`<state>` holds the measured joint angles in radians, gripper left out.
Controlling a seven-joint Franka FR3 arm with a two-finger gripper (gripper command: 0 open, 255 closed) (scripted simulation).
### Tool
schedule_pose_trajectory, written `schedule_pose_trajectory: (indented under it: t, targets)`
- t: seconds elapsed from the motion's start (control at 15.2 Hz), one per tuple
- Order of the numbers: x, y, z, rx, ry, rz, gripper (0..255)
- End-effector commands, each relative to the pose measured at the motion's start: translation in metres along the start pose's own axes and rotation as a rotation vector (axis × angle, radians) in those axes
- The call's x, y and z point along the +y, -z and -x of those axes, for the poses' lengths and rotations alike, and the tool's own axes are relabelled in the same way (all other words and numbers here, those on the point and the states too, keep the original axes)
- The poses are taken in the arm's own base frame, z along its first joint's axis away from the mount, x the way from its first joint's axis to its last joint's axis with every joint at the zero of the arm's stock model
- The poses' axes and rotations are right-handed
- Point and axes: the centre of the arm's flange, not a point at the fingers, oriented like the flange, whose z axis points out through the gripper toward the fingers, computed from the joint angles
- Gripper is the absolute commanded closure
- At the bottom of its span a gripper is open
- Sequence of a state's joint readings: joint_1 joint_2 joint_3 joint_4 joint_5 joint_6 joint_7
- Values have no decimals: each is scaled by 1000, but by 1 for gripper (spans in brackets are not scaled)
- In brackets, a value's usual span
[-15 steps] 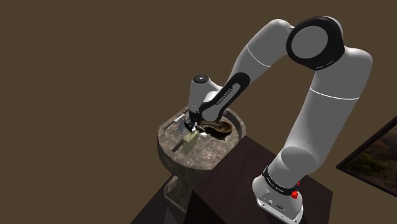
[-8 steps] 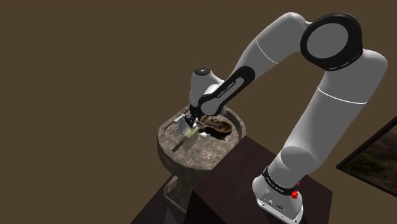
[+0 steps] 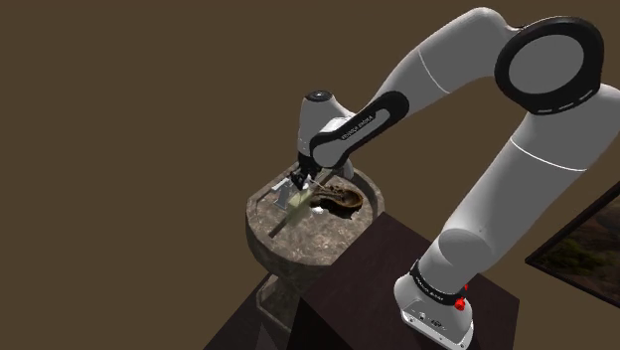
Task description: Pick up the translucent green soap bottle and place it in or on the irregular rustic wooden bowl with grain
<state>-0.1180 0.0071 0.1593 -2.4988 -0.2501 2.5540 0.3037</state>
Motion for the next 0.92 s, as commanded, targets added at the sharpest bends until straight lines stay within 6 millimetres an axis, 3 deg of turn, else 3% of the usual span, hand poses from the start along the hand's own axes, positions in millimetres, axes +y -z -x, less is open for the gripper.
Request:
schedule_pose_trajectory:
  t: [0.0, 0.86]
  targets:
    - [2, 11, -1, 0, 0, 0, 255]
    - [11, 79, -6, 0, 0, 0, 255]
